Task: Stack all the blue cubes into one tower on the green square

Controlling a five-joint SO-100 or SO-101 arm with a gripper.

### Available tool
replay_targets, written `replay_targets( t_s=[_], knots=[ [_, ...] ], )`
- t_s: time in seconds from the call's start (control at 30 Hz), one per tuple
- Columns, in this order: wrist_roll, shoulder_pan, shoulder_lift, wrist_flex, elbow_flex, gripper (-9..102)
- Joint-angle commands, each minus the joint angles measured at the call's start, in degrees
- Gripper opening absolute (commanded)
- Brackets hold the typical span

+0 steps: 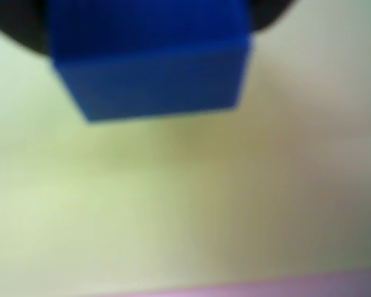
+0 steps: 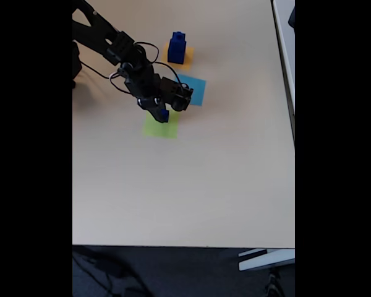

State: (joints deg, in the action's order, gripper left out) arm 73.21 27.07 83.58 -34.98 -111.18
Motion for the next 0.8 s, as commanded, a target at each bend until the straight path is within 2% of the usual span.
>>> replay_targets(
  t_s=[0.0,0.2,0.5,0.77],
  knots=[
    [1.6,-0.4,1.8,0.6,-0.3,10],
    [2.5,-0.4,1.8,0.7,-0.6,17],
    [0.4,-0.5,1.9,3.2,-0.8,34],
    [-1.8,-1.9,2.4,3.2,3.2,35]
  ],
)
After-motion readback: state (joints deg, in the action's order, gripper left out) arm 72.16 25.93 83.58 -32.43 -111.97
